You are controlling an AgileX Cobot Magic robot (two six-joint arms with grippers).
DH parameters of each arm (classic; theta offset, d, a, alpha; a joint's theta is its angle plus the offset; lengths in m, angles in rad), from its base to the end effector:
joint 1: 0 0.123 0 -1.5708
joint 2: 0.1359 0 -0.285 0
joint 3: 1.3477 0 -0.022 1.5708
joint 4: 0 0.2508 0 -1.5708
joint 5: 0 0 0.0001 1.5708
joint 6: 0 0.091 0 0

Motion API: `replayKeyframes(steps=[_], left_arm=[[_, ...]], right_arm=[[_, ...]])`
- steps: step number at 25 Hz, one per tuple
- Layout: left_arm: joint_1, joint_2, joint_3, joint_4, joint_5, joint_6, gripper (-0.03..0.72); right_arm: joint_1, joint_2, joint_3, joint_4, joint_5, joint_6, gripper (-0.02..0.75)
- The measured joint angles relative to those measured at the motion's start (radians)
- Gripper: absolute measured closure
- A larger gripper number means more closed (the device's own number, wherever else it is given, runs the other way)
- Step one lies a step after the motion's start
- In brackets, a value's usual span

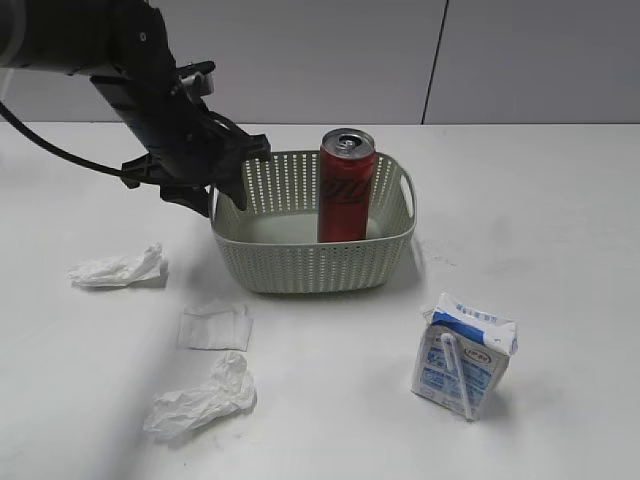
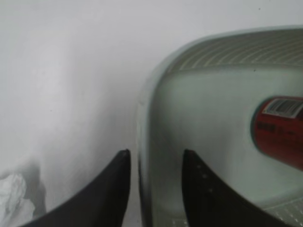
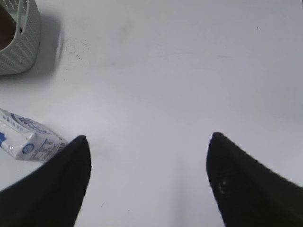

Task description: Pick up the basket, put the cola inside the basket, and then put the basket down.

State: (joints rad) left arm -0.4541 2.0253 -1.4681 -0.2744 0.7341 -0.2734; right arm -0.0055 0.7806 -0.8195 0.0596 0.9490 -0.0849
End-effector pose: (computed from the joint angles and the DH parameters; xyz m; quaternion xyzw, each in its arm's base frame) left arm 0.3754 -0.2016 0.1828 0.0051 0.9775 -0.1658 0.1301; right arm 0.1344 0.0037 0.3359 -0.0296 0.9300 0.0124 0.3661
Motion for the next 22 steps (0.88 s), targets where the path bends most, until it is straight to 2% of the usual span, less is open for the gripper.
replayKeyframes(steps=[4, 8, 13, 22], left_arm=[[0.0, -0.002, 0.0, -0.01, -0.001, 0.0, 0.143], [0.012, -0.037, -0.004, -0.025, 0.01, 0.033, 0.041], [0.101, -0.136, -0.054, -0.028, 0.052, 0.093, 0.024], [0.387, -0.315, -0.118, 0.003, 0.235, 0.297, 0.034]], right_arm=[[0.0, -0.177, 0.148, 0.0, -0.038, 0.0, 0.164], [0.0, -0.344, 0.276, 0.001, -0.046, 0.0, 0.164], [0.0, -0.52, 0.378, 0.005, -0.034, 0.0, 0.164], [0.0, -0.725, 0.4, 0.008, -0.014, 0.0, 0.164]])
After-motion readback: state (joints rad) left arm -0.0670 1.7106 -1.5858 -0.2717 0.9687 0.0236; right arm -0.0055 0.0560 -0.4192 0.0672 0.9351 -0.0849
